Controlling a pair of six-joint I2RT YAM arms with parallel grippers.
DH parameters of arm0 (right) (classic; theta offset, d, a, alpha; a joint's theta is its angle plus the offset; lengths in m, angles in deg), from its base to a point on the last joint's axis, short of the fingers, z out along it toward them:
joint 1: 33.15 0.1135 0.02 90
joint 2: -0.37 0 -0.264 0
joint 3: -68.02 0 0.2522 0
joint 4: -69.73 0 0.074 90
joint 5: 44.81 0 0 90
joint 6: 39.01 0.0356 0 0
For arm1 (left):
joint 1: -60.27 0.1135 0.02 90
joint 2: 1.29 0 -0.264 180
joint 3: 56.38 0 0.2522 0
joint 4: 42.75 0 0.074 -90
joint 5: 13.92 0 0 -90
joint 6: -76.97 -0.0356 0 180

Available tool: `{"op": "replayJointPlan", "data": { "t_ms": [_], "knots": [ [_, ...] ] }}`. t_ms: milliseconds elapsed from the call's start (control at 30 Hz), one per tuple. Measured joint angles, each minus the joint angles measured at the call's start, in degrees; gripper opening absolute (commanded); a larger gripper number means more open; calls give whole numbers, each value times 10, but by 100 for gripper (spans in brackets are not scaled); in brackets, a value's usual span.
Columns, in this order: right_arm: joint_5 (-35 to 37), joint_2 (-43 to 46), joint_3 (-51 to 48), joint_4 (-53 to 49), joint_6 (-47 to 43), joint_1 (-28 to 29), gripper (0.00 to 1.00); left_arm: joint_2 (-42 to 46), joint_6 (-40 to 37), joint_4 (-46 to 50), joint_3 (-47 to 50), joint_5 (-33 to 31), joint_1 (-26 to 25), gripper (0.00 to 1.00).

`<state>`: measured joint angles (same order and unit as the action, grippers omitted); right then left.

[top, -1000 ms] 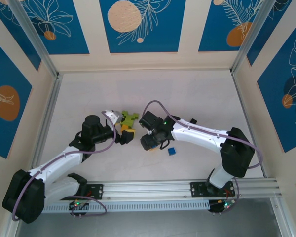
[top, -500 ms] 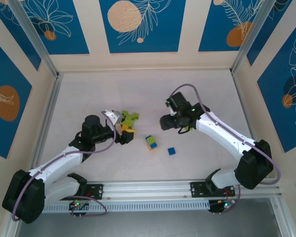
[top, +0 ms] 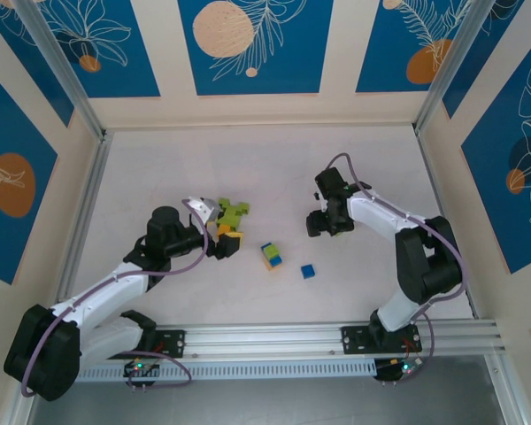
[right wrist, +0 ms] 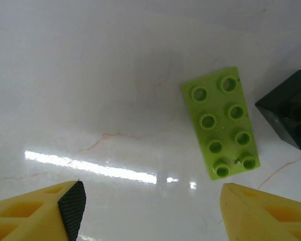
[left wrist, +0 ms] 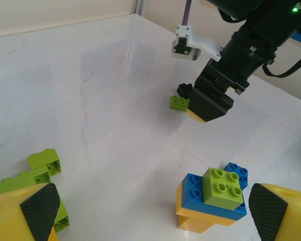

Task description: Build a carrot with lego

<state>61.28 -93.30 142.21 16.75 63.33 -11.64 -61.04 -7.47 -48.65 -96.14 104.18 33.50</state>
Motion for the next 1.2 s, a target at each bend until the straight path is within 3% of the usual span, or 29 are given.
{"op": "replayJointPlan", "data": {
  "t_ms": [600, 867, 1200],
  "knots": [
    [-11, -53, 5, 29, -13, -35, 69, 0, 0, 0, 0, 0, 0, 99],
    [-31, -60, 12, 37, -19, -40, 58, -1, 0, 0, 0, 0, 0, 99],
    [-52, -60, 12, 35, -10, 28, 57, -1, 0, 0, 0, 0, 0, 100]
  ]
}}
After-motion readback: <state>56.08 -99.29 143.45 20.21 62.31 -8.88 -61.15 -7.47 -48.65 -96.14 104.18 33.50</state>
